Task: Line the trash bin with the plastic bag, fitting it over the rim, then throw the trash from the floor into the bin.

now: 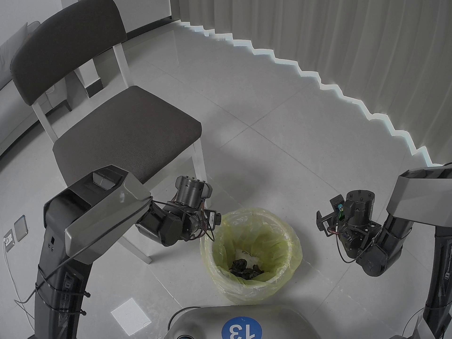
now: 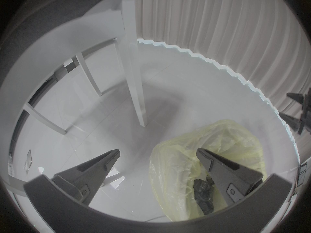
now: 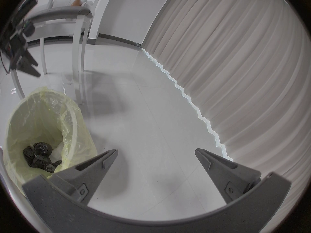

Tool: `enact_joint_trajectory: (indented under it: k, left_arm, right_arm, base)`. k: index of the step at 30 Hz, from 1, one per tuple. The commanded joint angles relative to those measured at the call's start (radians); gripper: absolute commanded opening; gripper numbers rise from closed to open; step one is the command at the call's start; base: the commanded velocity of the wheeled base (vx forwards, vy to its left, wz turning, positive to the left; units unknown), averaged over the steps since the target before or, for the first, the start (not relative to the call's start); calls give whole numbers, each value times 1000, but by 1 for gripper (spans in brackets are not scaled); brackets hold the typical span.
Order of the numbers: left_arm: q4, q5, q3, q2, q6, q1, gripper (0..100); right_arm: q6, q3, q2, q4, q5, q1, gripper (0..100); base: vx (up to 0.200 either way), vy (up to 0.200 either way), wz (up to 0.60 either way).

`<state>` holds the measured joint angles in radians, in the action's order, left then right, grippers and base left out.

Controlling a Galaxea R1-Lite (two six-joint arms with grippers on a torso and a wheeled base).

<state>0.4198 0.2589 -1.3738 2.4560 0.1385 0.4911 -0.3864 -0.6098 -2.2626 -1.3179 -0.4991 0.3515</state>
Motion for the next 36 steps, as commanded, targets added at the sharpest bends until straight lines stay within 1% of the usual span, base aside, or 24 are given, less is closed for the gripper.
enact_joint_trajectory:
  k: [1,10,15,16,18,23,26,31,36]
  left_arm:
    - [-7,6,-25,34,1,-12,100]
    - [-22,13,-41,58,-10,-17,100]
    - [-134,13,-191,130,-11,-32,100]
    - [-134,13,-191,130,-11,-32,100]
    - [-174,14,-264,166,-11,-39,100]
    - [-222,13,-360,212,-33,-40,100]
    - [-228,14,-406,238,-36,-40,100]
    - [-222,37,-396,189,-30,-39,100]
    - [-217,33,-350,92,-34,-25,100]
  right_arm:
    - [-2,4,15,0,2,-2,100]
    - [-2,13,17,0,4,-2,100]
    - [-2,27,28,-1,4,-2,100]
    - [-2,27,28,-1,4,-2,100]
    - [-2,30,37,0,7,-2,100]
    - [-5,30,31,2,7,-2,100]
    - [-5,28,28,2,8,-5,100]
    - [-5,16,26,3,8,-25,100]
    - [-9,16,29,2,13,-31,100]
  base:
    - [0,0,0]
    - [0,0,0]
    - [0,0,0]
    - [0,0,0]
    - [0,0,0]
    - [0,0,0]
    - [0,0,0]
    - [0,0,0]
    - [0,0,0]
